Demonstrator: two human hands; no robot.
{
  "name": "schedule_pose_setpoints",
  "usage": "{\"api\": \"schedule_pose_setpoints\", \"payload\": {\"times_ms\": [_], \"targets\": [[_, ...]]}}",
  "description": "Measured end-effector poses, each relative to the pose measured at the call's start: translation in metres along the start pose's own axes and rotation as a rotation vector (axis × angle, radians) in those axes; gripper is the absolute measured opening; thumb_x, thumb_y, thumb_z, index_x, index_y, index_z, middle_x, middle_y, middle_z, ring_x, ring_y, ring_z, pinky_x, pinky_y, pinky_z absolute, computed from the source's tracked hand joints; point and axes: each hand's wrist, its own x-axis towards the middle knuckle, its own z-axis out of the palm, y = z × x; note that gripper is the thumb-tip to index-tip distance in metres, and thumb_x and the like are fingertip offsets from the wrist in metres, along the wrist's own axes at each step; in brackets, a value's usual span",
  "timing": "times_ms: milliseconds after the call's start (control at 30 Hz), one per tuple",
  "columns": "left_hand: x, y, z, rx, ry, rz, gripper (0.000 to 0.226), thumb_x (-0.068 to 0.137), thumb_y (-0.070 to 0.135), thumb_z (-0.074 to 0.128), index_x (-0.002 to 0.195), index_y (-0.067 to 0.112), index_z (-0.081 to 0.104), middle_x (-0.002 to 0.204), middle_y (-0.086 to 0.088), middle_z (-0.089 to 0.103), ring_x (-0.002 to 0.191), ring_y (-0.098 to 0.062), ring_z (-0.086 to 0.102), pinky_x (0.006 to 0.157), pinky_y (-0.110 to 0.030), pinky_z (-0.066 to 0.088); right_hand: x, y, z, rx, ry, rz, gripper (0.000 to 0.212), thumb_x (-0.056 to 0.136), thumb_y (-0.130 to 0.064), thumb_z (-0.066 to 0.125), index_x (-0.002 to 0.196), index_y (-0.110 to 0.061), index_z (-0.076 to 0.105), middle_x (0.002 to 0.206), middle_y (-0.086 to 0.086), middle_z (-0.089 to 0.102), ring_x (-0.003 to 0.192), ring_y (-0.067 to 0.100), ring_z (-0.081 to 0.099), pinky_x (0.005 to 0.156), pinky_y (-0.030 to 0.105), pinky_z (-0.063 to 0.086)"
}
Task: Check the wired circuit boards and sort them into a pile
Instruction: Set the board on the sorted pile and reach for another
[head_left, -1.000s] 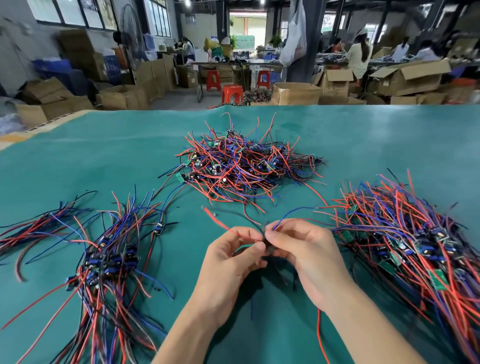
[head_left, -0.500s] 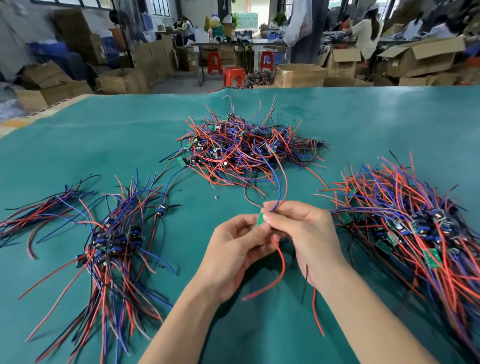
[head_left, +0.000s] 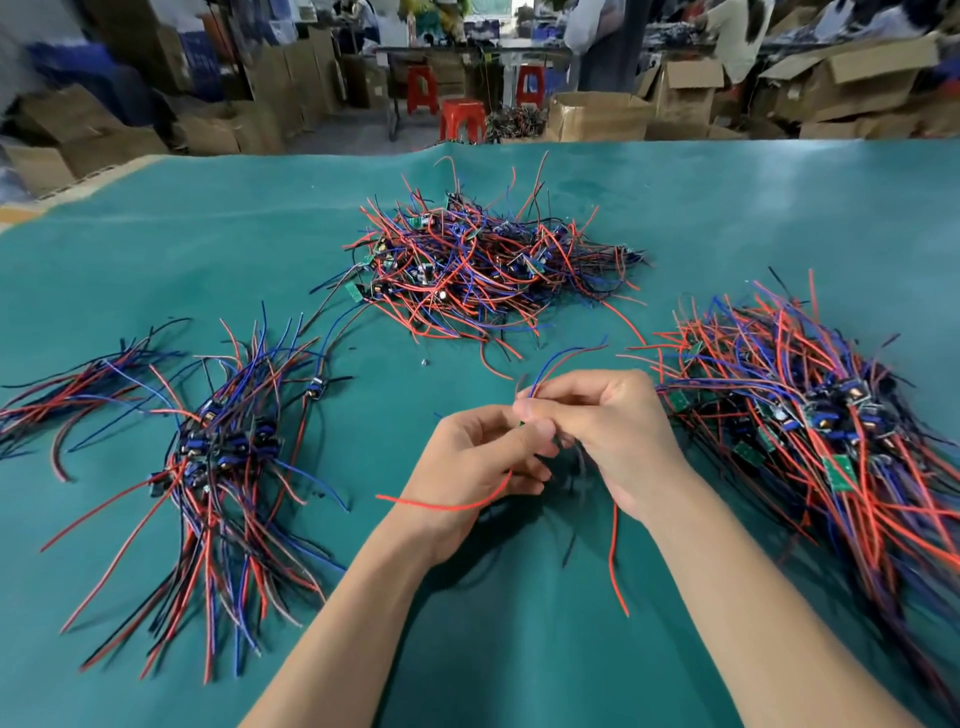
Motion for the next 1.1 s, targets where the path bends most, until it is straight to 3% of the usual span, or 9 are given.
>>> {"api": "schedule_pose_setpoints", "payload": {"times_ms": [67,200,367,500,633,733,867,967,1100], "targets": [[0.0,0.0,0.001,0.046,-0.006,-0.001,0.011,0.077,0.009,0.068,0.086,0.006,0.074,0.082,-0.013,0.07,0.061,-0.017,0.061,0.059,-0.025,0.053,0.001,0.0,-0.001,-0.013,0.015,0.004,0.009,0.073,-0.005,0.087,0.07,-0.009,0.079,0.063,0.005,0.071,0.052,0.009,0.058,0.049,0.015,0.04],[-0.002,-0.001,0.003,0.064,-0.02,-0.014,0.03,0.074,0.0,0.05,0.078,0.011,0.077,0.08,-0.015,0.069,0.061,-0.018,0.062,0.059,-0.026,0.054,-0.002,0.001,0.001,0.022,-0.016,0.041,0.015,0.073,-0.003,0.087,0.065,-0.006,0.075,0.059,0.01,0.067,0.044,0.013,0.053,0.042,0.017,0.038],[0.0,-0.002,-0.001,0.059,-0.114,-0.029,0.021,0.093,0.016,0.063,0.101,-0.001,0.071,0.087,-0.019,0.071,0.064,-0.021,0.064,0.06,-0.026,0.054,0.002,0.003,-0.003,0.028,0.082,0.096,0.018,0.073,-0.017,0.088,0.062,-0.016,0.074,0.054,-0.004,0.059,0.047,0.007,0.052,0.048,0.017,0.039],[0.001,-0.007,0.003,0.105,0.044,0.045,0.017,0.096,0.015,0.063,0.084,0.006,0.073,0.077,-0.013,0.068,0.058,-0.019,0.062,0.051,-0.024,0.05,0.005,0.008,-0.005,0.055,0.078,0.106,0.021,0.077,-0.017,0.085,0.061,-0.017,0.072,0.052,-0.006,0.054,0.046,0.008,0.044,0.046,0.02,0.032],[0.0,-0.004,0.002,0.167,0.003,0.022,0.031,0.101,0.02,0.055,0.084,-0.005,0.064,0.059,-0.007,0.056,0.038,-0.014,0.046,0.037,-0.019,0.036,0.006,0.011,-0.003,0.074,0.078,0.107,0.021,0.081,-0.014,0.083,0.064,-0.017,0.073,0.055,-0.004,0.054,0.045,0.009,0.051,0.044,0.02,0.033],[-0.002,0.0,0.002,0.145,-0.058,-0.004,0.031,0.101,0.022,0.054,0.09,-0.003,0.068,0.059,-0.004,0.049,0.034,-0.01,0.039,0.032,-0.016,0.028,0.011,0.012,-0.009,0.035,0.207,0.052,0.021,0.083,-0.01,0.081,0.065,-0.016,0.073,0.054,-0.006,0.055,0.046,0.008,0.048,0.044,0.019,0.038],[-0.005,-0.002,0.009,0.126,-0.153,-0.051,0.03,0.101,0.025,0.054,0.089,0.002,0.07,0.06,-0.006,0.05,0.035,-0.01,0.043,0.032,-0.017,0.032,0.019,0.016,-0.031,-0.158,0.47,-0.069,0.018,0.084,-0.013,0.081,0.068,-0.017,0.073,0.051,-0.007,0.059,0.045,0.01,0.05,0.05,0.026,0.042],[-0.005,-0.001,0.01,0.129,-0.174,-0.048,0.031,0.099,0.028,0.055,0.087,0.003,0.07,0.06,-0.007,0.049,0.034,-0.01,0.042,0.032,-0.016,0.031,0.019,0.017,-0.035,-0.443,0.545,-0.217,0.019,0.086,-0.026,0.078,0.069,-0.019,0.074,0.053,-0.005,0.064,0.055,0.022,0.064,0.062,0.038,0.053],[-0.006,0.001,0.008,0.137,-0.224,-0.044,0.031,0.093,0.034,0.058,0.085,0.006,0.07,0.06,-0.007,0.049,0.034,-0.01,0.042,0.031,-0.017,0.031,0.02,0.017,-0.04,-0.497,0.625,-0.325,0.016,0.089,-0.023,0.073,0.076,-0.014,0.075,0.069,-0.001,0.071,0.065,0.027,0.068,0.072,0.048,0.056]]}}
